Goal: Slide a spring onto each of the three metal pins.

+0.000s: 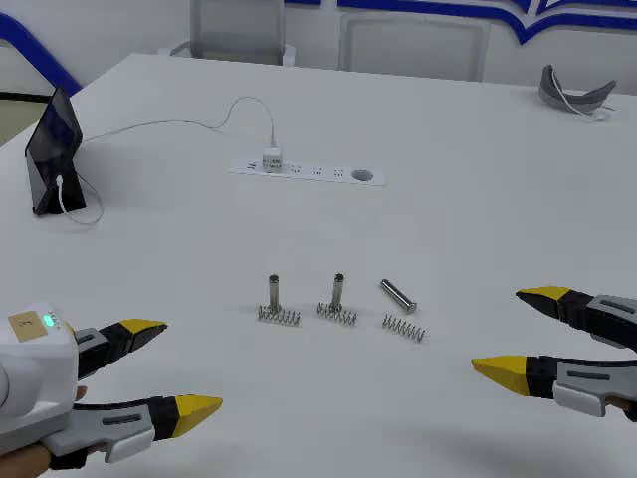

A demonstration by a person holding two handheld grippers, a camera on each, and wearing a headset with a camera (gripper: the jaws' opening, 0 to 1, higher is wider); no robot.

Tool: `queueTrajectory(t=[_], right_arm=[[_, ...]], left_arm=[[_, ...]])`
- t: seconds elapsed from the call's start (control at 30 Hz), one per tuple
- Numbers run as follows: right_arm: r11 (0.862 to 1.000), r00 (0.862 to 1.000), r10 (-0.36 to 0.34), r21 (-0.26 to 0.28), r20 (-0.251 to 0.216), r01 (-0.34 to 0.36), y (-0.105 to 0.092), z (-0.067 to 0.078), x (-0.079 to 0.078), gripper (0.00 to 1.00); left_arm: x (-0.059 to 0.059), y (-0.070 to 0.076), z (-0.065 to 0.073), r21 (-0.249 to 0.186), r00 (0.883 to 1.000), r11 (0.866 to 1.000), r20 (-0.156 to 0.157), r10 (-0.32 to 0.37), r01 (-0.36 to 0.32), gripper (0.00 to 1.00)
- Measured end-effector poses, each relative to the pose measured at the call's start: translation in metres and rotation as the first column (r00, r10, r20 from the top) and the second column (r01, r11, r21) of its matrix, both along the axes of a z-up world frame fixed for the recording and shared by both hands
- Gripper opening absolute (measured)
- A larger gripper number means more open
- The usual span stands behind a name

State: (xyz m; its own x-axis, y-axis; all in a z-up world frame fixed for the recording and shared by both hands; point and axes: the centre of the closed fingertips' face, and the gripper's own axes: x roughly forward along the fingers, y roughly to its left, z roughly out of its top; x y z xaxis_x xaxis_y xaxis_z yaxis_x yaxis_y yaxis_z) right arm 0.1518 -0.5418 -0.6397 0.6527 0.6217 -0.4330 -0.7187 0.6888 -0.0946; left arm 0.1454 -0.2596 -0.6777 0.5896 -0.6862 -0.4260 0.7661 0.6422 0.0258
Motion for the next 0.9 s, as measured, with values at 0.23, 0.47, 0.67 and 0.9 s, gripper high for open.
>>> queueTrajectory(t=[0.23,0.47,0.67,0.9], right_arm=[[1.000,1.000,-0.002,0.000,-0.003,0.002,0.000,0.000,0.001,0.64],[1.000,1.000,0.003,0.000,-0.011,-0.003,0.003,-0.002,0.004,0.63],[1.000,1.000,0.005,-0.001,-0.019,-0.005,0.006,-0.002,0.012,0.60],[1.000,1.000,-0.001,-0.008,-0.025,0.001,0.011,0.001,0.029,0.55]], left_arm=[[-0.002,-0.001,-0.002,0.005,1.000,1.000,-0.005,-0.003,0.003,0.66],[-0.001,-0.002,-0.002,0.005,1.000,1.000,-0.005,0.003,-0.003,0.66],[-0.001,-0.004,-0.002,0.009,1.000,1.000,-0.008,0.002,-0.002,0.66],[0.000,-0.004,-0.001,0.009,1.000,1.000,-0.006,0.005,-0.005,0.66]])
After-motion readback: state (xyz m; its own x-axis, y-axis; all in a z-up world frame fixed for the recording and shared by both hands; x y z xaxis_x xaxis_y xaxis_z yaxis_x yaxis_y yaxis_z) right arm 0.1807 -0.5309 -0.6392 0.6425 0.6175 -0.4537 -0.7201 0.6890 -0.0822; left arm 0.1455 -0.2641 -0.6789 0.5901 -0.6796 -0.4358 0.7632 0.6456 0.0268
